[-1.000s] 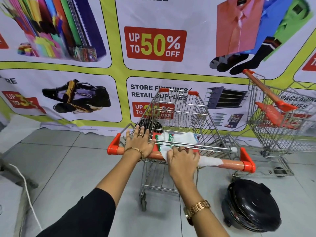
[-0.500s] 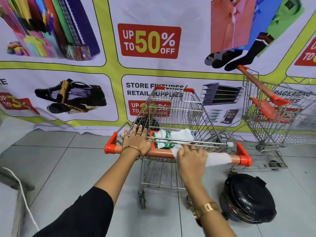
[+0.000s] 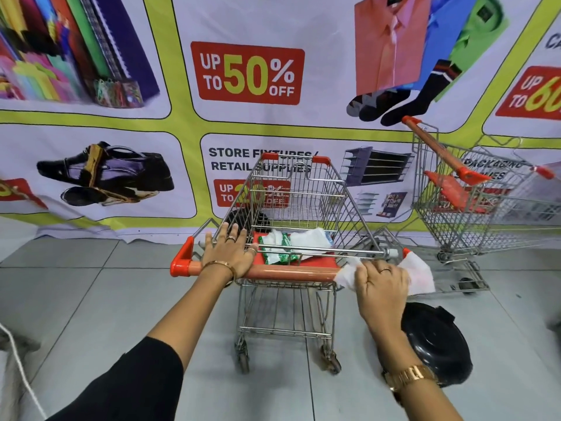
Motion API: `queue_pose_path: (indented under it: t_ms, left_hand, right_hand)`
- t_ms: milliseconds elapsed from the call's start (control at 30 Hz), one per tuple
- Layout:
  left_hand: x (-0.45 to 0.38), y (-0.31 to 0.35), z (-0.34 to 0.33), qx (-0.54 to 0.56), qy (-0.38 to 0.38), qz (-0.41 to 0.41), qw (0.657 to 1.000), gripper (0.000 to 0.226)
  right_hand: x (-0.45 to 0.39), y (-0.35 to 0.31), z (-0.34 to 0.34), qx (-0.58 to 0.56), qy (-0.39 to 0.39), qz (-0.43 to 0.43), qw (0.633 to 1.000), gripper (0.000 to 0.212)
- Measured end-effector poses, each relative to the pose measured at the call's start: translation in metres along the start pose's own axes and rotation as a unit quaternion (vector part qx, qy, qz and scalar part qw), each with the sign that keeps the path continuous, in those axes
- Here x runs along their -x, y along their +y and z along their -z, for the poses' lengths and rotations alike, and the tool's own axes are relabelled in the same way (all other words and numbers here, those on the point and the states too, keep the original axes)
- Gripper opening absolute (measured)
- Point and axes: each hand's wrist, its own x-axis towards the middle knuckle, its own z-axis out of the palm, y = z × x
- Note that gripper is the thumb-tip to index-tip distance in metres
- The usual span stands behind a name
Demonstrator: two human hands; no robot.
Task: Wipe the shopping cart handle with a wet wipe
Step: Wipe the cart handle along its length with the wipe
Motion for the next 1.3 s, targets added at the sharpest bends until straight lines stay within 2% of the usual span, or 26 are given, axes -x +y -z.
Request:
queue_pose_path:
  t_ms: [67,167,333,400,500,567,667,800,900,1033,1133,1233,1300]
  left_hand:
    - [-0.001,0.000,-0.001,-0.001,0.002,0.002,1.000,0.059]
    - [-0.002,-0.001,0.000,-0.006,-0.001,0.006,1.000,0.059]
    - [-0.003,-0.002,-0.001,-0.013,-0.003,0.008,1.000,0.058]
    - [-0.003,-0.003,-0.002,-0.008,-0.003,0.009,1.000,0.058]
    - [-0.003,-0.001,-0.002,0.001,-0.005,0.006,1.000,0.058]
    - [-0.003,-0.001,-0.002,0.003,-0.004,0.006,1.000,0.059]
    - [0.000,0.000,-0.001,-0.002,0.001,0.008,1.000,0.058]
    - [0.001,0.000,-0.001,-0.005,0.012,0.013,1.000,0.058]
    - [0.001,0.001,-0.001,-0.004,0.016,0.014,1.000,0.058]
    - [0.001,-0.001,0.000,0.002,0.022,0.004,1.000,0.057]
    - [0.002,-0.023,0.004,-0.041,0.039,0.000,0.998,0.056]
    - [0.006,-0.050,0.010,-0.080,0.048,0.025,0.995,0.056]
    - [0.010,-0.058,0.010,-0.106,0.047,0.030,0.993,0.055]
  right_hand:
    - [0.001,-0.020,-0.002,-0.008,0.008,-0.024,1.000,0.048]
    - [0.011,-0.065,-0.008,-0.034,-0.045,-0.014,0.998,0.054]
    - [0.016,-0.119,-0.014,-0.008,-0.107,0.019,0.994,0.044]
    - [0.015,-0.110,-0.015,0.002,-0.120,0.058,0.991,0.042]
    - [0.012,-0.073,-0.008,-0.017,-0.104,0.087,0.991,0.055]
    - [0.006,-0.046,-0.001,-0.022,-0.082,0.049,0.995,0.063]
    - [-0.001,-0.031,0.002,0.000,-0.050,-0.019,0.999,0.062]
    - [0.003,-0.063,-0.001,0.023,-0.090,-0.038,0.995,0.063]
    - [0.013,-0.102,-0.009,-0.001,-0.118,0.014,0.993,0.062]
    - [0.021,-0.119,-0.014,0.029,-0.110,0.101,0.988,0.042]
    - [0.018,-0.081,-0.010,0.053,-0.089,0.119,0.987,0.039]
    - [0.011,-0.036,-0.003,0.033,-0.076,0.080,0.993,0.046]
    - [0.007,-0.031,-0.004,0.051,-0.056,0.062,0.995,0.046]
